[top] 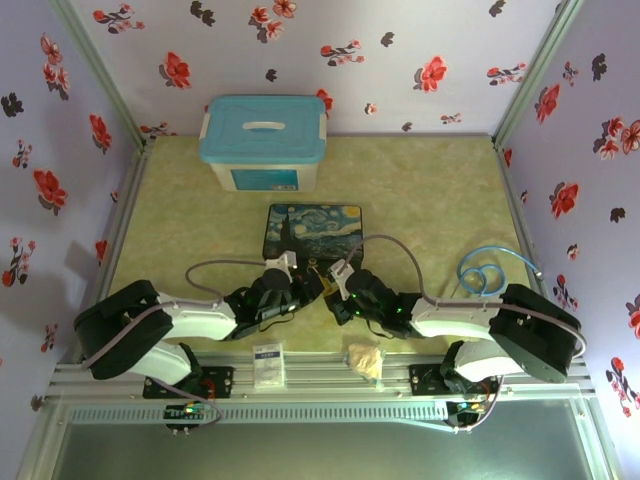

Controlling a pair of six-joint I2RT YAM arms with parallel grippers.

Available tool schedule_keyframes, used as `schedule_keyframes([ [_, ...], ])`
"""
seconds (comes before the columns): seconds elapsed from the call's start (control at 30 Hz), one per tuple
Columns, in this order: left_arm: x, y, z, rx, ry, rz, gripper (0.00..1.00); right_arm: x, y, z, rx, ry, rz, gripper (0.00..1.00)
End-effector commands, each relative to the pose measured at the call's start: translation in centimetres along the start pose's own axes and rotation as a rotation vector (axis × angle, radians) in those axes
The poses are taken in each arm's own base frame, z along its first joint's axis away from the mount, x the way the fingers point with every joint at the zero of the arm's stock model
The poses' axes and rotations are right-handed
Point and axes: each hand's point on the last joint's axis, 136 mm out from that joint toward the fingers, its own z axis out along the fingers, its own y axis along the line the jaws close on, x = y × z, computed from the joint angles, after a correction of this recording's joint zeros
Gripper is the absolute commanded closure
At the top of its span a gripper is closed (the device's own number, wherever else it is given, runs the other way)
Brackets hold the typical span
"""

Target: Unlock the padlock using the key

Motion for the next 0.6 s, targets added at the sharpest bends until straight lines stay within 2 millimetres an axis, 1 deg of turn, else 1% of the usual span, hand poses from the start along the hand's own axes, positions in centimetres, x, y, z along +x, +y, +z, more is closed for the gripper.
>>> schedule_keyframes([
  [0.0, -0.1, -0.5, 0.1, 0.039, -0.002, 0.007, 0.95, -2.6, 2.4, -0.8, -0.171, -0.102, 0.09, 0.97],
  [0.03, 0.0, -0.4, 0.1, 0.035, 0.0, 0.009, 0.95, -2.6, 2.5, -0.9, -0.186, -0.102, 0.101, 0.97],
  [0.1, 0.1, 0.2, 0.2, 0.018, 0.001, 0.015, 0.89, -2.2, 2.8, -0.7, -0.21, -0.085, 0.108, 0.97],
  [0.2, 0.2, 0.9, 0.4, -0.008, 0.008, 0.035, 0.84, -1.8, 3.1, -0.4, -0.23, -0.061, 0.118, 0.97],
  [0.33, 0.5, 1.7, 0.7, -0.035, 0.017, 0.047, 0.73, -1.3, 3.4, 0.0, -0.254, -0.043, 0.141, 0.97],
  [0.37, 0.6, 1.9, 0.8, -0.041, 0.017, 0.052, 0.81, -1.3, 3.5, 0.0, -0.258, -0.044, 0.145, 0.97],
  [0.4, 0.6, 2.1, 0.8, -0.047, 0.018, 0.054, 0.87, -1.1, 3.4, 0.1, -0.258, -0.042, 0.151, 0.97],
  [0.43, 0.7, 2.4, 0.9, -0.054, 0.019, 0.056, 0.88, -1.1, 3.3, 0.2, -0.255, -0.042, 0.155, 0.97],
  [0.47, 0.7, 2.6, 1.0, -0.06, 0.023, 0.063, 0.85, -1.0, 3.3, 0.2, -0.255, -0.041, 0.159, 0.97],
  [0.5, 0.8, 2.8, 1.1, -0.072, 0.026, 0.067, 0.78, -0.9, 3.3, 0.3, -0.256, -0.037, 0.162, 0.96],
  [0.53, 0.9, 3.1, 1.1, -0.082, 0.031, 0.07, 0.78, -0.7, 3.2, 0.4, -0.251, -0.029, 0.165, 0.96],
  [0.57, 1.0, 3.2, 1.2, -0.088, 0.037, 0.079, 0.82, -0.6, 3.1, 0.5, -0.244, -0.022, 0.168, 0.94],
])
